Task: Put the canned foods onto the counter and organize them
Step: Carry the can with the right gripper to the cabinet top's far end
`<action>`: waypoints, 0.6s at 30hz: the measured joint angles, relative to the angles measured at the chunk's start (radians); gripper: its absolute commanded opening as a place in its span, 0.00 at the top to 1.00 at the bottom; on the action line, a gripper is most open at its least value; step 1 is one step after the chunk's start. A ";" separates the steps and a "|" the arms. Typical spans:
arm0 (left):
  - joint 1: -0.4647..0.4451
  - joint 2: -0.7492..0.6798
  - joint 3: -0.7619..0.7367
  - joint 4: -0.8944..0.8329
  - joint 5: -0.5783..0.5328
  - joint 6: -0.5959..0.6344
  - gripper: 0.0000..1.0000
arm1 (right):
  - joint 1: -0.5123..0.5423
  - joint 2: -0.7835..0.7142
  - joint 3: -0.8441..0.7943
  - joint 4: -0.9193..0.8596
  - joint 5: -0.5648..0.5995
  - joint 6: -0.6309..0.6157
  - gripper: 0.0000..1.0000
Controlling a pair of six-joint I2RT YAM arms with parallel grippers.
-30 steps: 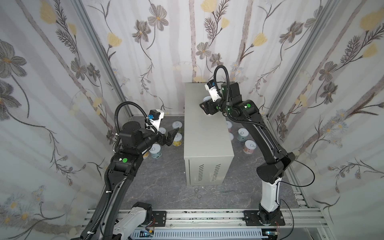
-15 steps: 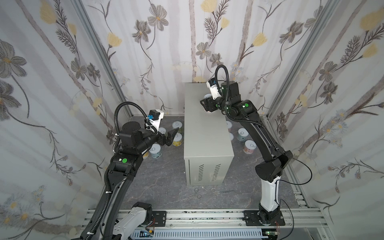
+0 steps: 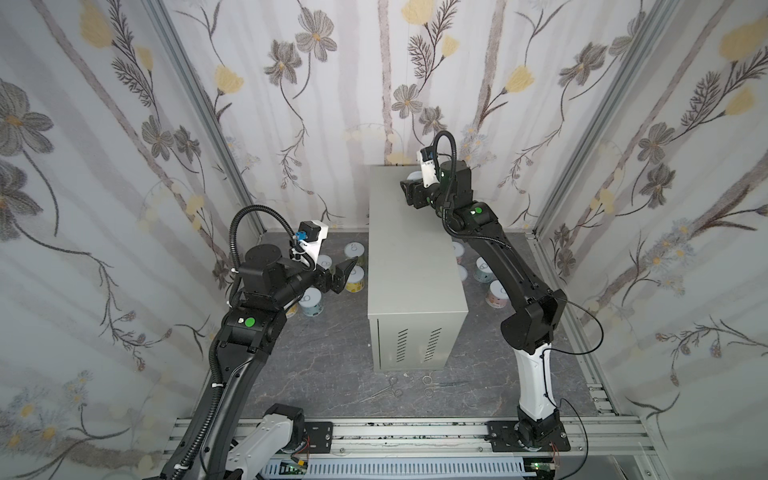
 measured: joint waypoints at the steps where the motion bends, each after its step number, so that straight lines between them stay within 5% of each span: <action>1: 0.000 -0.002 -0.002 0.000 0.000 0.000 0.00 | -0.001 0.008 0.000 0.023 0.002 0.000 0.32; 18: 0.000 -0.029 -0.024 -0.010 -0.008 -0.003 0.00 | -0.035 0.069 0.000 0.211 -0.019 0.011 0.26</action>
